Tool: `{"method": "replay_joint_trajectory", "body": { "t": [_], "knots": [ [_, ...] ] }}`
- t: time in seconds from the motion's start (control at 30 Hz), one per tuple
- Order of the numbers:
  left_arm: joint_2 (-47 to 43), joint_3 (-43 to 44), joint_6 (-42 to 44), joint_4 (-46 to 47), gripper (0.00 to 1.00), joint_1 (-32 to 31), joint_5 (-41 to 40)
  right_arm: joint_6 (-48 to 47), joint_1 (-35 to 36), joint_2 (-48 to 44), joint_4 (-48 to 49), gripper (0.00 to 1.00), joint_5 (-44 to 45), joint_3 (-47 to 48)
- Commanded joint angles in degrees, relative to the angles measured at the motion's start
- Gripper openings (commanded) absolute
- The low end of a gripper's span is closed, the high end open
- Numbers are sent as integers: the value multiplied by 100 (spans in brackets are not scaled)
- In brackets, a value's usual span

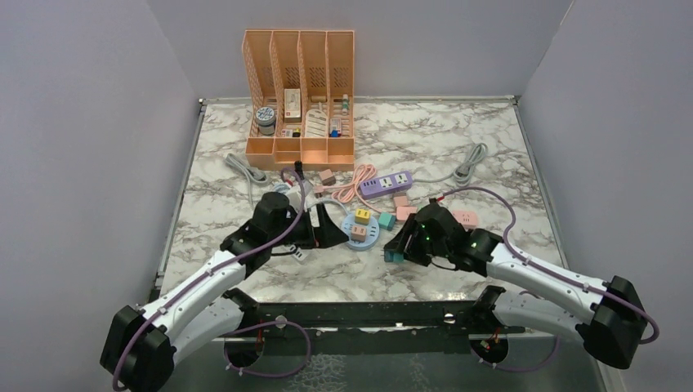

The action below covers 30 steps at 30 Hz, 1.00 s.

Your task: Insert the plug

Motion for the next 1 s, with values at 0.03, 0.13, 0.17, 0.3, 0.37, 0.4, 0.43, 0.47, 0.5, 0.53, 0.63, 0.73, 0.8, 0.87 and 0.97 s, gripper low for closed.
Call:
{"method": "replay_joint_trajectory", "body": {
  "t": [0.03,0.13,0.17,0.3,0.37,0.4,0.43,0.47,0.5,0.53,0.63,0.73,0.8,0.87,0.97],
  "knots": [
    [67,-232,-580,1017,85,-1019,-297,1127,0,-197,1053,42,-429,-155],
    [254,-170,-524,1218,84,-1556,-805,1445,0,-256,1098,42,-455,-133],
    [302,-150,-504,1305,84,-1659,-890,1527,0,-287,1174,42,-479,-145],
    [476,-142,-481,1775,83,-1839,-1048,1826,2,-335,1416,42,-563,-174],
    [546,-167,-544,2062,83,-1873,-1093,1949,5,-307,1439,42,-581,-133],
    [579,-178,-598,2150,83,-1904,-1151,1924,3,-293,1468,42,-582,-107],
    [625,-160,-636,2209,83,-1931,-1209,1912,3,-271,1484,42,-597,-69],
    [691,-116,-651,2226,83,-1958,-1264,1839,3,-235,1560,42,-626,-29],
    [765,-69,-666,2228,82,-1984,-1306,1687,3,-203,1620,42,-653,26],
    [841,-5,-672,2246,82,-2002,-1314,1587,3,-164,1621,43,-667,104],
    [1080,151,-770,2347,78,-2091,-1349,1499,2,-20,1573,43,-728,284],
    [1277,278,-917,2439,66,-2155,-1368,1504,3,43,1762,44,-842,293],
    [1374,326,-973,2534,56,-2190,-1358,1587,3,54,1902,44,-899,241],
    [1400,330,-999,2583,45,-2225,-1385,1685,3,57,1996,44,-918,197],
    [1328,261,-1036,2588,29,-2238,-1584,1635,3,49,2046,46,-942,188]
  ]
}}
